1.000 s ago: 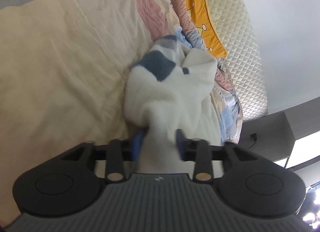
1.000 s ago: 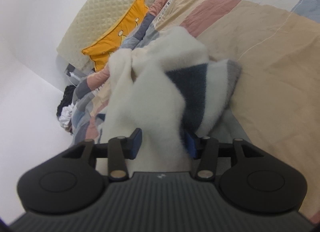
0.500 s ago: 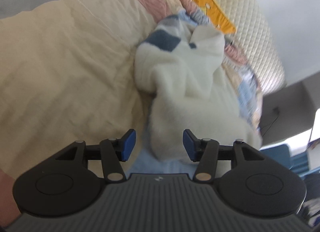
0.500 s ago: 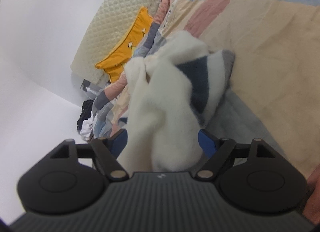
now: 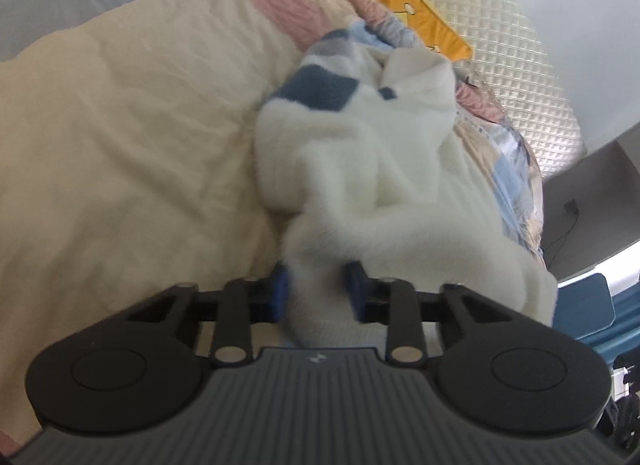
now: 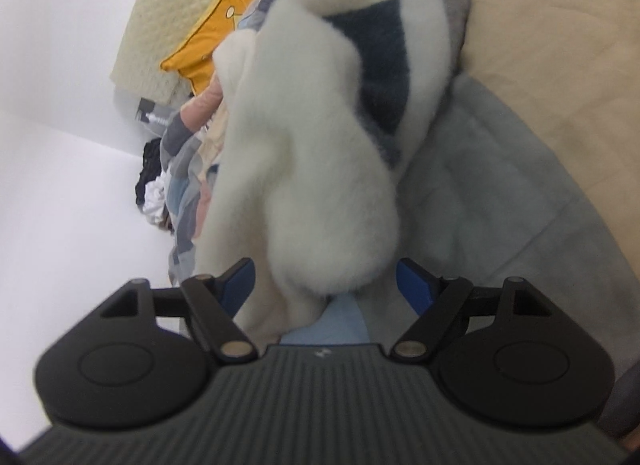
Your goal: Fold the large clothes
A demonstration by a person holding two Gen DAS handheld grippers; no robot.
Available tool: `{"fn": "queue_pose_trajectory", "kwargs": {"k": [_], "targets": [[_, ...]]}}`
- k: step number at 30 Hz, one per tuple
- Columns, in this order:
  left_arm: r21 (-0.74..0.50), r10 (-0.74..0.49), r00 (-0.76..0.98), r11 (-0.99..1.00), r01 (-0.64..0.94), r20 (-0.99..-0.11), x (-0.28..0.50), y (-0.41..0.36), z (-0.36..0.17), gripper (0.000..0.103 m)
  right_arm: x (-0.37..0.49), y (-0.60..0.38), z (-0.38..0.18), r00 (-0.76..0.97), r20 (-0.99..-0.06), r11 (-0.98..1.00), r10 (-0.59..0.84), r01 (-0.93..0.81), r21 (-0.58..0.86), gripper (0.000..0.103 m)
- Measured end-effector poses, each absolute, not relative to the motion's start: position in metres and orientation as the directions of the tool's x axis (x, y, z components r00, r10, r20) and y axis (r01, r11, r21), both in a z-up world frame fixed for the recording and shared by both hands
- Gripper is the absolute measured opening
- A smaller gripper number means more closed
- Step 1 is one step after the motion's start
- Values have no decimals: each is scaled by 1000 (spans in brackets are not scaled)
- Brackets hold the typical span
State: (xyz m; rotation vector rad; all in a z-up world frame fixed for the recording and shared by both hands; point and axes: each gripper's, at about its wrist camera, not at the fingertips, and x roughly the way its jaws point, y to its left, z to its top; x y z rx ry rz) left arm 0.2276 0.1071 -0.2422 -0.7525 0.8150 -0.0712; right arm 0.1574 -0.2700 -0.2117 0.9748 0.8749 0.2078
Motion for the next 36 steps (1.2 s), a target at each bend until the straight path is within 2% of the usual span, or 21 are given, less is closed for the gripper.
{"fn": "queue_pose_trajectory", "kwargs": {"k": [1, 6, 14, 20, 27, 30, 36], "targets": [[-631, -331, 711, 749, -203, -620, 225, 105, -238, 23, 158, -269, -212, 649, -553, 573, 522, 212, 792, 80], [-721, -387, 760, 677, -150, -522, 202, 113, -217, 13, 158, -275, -210, 668, -513, 547, 539, 186, 817, 81], [-913, -528, 787, 395, -104, -318, 179, 141, -212, 12, 158, -274, -211, 682, -397, 441, 614, 120, 889, 86], [-961, -560, 798, 263, -82, -221, 179, 150, -218, 12, 161, -270, -217, 655, -392, 395, 646, 152, 906, 87], [-975, -568, 803, 213, -66, -178, 179, 153, -222, 11, 173, -244, -227, 566, -410, 392, 715, 161, 906, 87], [-977, -567, 805, 202, -67, -173, 178, 154, -223, 12, 184, -229, -235, 548, -390, 366, 740, 158, 917, 87], [-978, -547, 816, 187, -96, -185, 177, 157, -228, 12, 199, -247, -256, 742, -325, 228, 587, 233, 945, 87]]}}
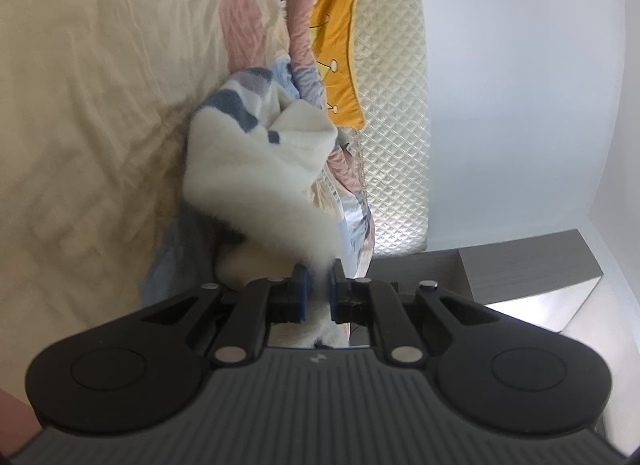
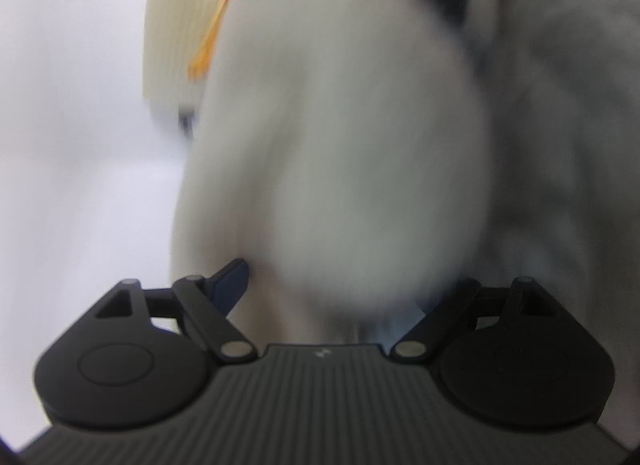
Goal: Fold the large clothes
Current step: 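Raise the sweater high with both grippers to hang it open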
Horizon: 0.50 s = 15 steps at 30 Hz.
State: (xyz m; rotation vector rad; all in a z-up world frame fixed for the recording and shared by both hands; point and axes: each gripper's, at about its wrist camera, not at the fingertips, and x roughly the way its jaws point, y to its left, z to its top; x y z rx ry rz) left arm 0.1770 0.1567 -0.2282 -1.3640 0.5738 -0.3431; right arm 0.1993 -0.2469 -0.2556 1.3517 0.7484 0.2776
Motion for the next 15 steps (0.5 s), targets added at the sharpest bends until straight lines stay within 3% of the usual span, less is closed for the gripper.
{"fn": "queue_pose_trajectory", "kwargs": {"k": [2, 5, 7, 8, 10, 11, 15], "targets": [[-975, -536, 820, 193, -114, -202, 176, 157, -231, 12, 200, -252, -257, 784, -272, 169, 559, 213, 962, 86], [-967, -528, 815, 201, -154, -240, 179, 157, -237, 12, 198, -255, -239, 797, -245, 203, 551, 157, 967, 52], [-961, -519, 812, 206, -186, -268, 181, 157, -242, 14, 194, -256, -229, 801, -224, 222, 555, 117, 968, 21], [-955, -511, 810, 214, -205, -288, 181, 158, -244, 19, 192, -256, -223, 805, -218, 237, 552, 99, 966, 20], [-929, -473, 804, 262, -262, -360, 182, 157, -247, 72, 189, -262, -214, 822, -178, 238, 541, 54, 970, 18], [-916, -448, 805, 280, -287, -389, 182, 158, -248, 78, 188, -265, -210, 832, -156, 236, 533, 31, 971, 18], [-929, -484, 795, 233, -286, -366, 190, 159, -261, 78, 185, -278, -201, 849, -109, 224, 517, -11, 975, 17]]}}
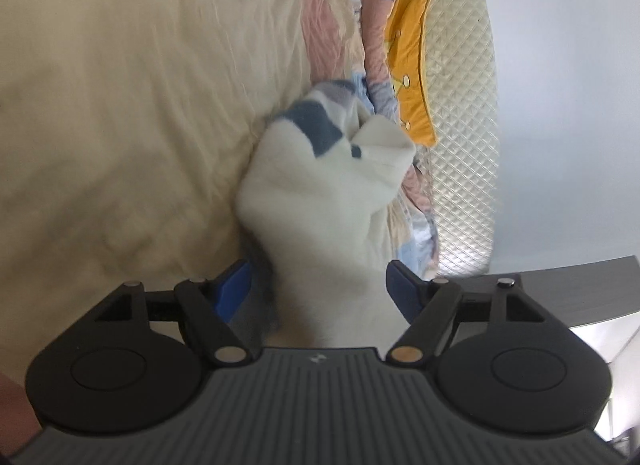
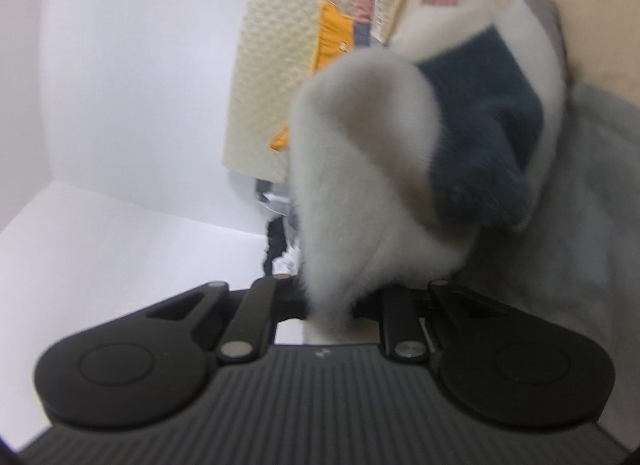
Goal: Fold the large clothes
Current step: 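Raise the sweater high with both grippers to hang it open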
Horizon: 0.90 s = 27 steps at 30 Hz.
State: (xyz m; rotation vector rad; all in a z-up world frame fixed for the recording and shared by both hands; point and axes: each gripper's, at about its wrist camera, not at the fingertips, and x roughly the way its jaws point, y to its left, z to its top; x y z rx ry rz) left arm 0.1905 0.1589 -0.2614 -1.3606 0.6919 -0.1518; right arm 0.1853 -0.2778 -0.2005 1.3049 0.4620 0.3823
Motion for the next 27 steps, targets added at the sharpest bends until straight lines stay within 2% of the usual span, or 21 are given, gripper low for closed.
{"fn": "queue_pose_trajectory", "kwargs": {"k": [4, 8, 11, 14, 18, 19, 22, 27], "targets": [[-923, -522, 761, 222, -315, -385, 203, 149, -276, 78, 188, -275, -204, 845, -121, 232, 521, -4, 973, 17], [-933, -537, 763, 218, -287, -360, 213, 142, -280, 76, 184, -273, -205, 843, -127, 226, 522, 6, 974, 17], [-930, -554, 756, 308, -202, -348, 226, 131, -265, 65, 181, -271, -205, 844, -137, 249, 518, 4, 968, 17], [-886, -559, 715, 421, -191, -420, 242, 117, -259, 56, 176, -265, -199, 847, -164, 328, 506, -14, 945, 17], [-871, -570, 690, 453, -189, -446, 253, 112, -260, 27, 177, -266, -196, 845, -199, 394, 497, -15, 919, 17], [-864, -561, 695, 470, -181, -451, 251, 112, -256, 24, 177, -267, -194, 846, -199, 401, 495, -19, 916, 17], [-842, -530, 728, 527, -119, -435, 239, 111, -228, 21, 174, -270, -187, 849, -183, 410, 496, -43, 911, 17], [-878, -544, 776, 478, -27, -320, 215, 124, -179, 19, 167, -276, -160, 843, -106, 408, 527, -141, 902, 17]]}}
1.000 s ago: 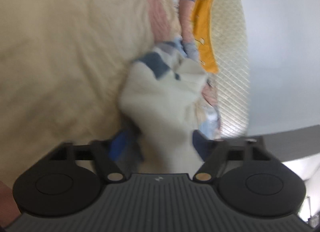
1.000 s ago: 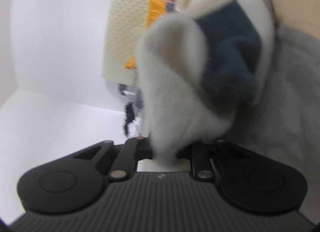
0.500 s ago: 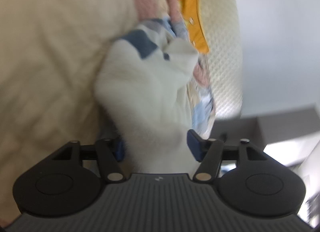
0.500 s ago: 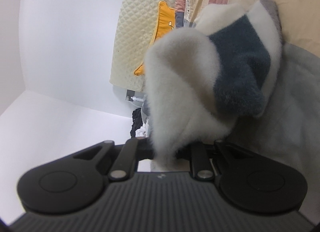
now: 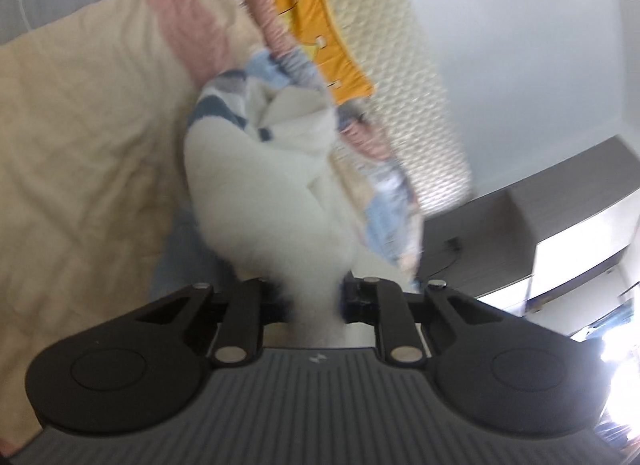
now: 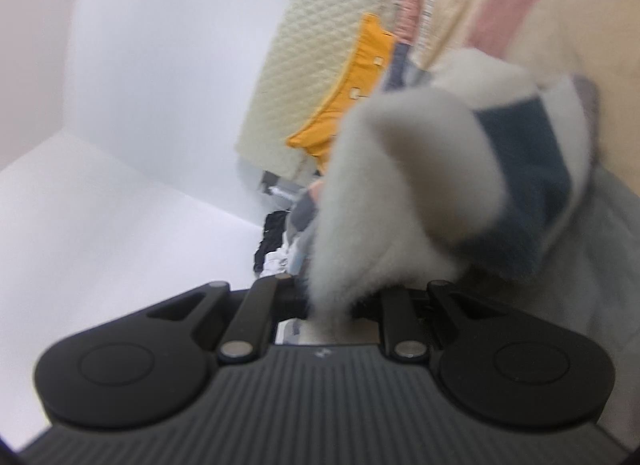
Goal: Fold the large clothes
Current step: 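Raise the sweater high with both grippers to hang it open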
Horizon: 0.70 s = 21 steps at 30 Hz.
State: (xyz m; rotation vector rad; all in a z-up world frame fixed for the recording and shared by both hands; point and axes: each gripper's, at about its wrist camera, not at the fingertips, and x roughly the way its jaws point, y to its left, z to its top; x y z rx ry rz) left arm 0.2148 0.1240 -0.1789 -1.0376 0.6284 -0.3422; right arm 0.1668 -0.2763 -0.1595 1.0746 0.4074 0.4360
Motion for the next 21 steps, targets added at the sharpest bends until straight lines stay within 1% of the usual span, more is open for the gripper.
{"fn": "queue_pose_trajectory", "kwargs": {"k": [4, 7, 10, 16, 21], "targets": [[-872, -543, 798, 487, 44, -263, 205, 130, -134, 19, 155, -282, -137, 844, -39, 375, 536, -197, 906, 17], [-852, -553, 802, 511, 112, -226, 200, 128, -98, 19, 148, -285, -109, 844, -11, 403, 536, -244, 882, 17], [-863, -590, 787, 479, 159, -182, 201, 129, -65, 19, 146, -290, -75, 844, 25, 425, 536, -295, 856, 17], [-851, -591, 799, 472, 230, -112, 195, 135, 2, 19, 140, -292, -21, 838, 64, 471, 542, -366, 803, 17], [-814, -589, 807, 487, 317, -38, 173, 140, 68, 19, 124, -293, 21, 820, 132, 457, 557, -436, 775, 17]]}}
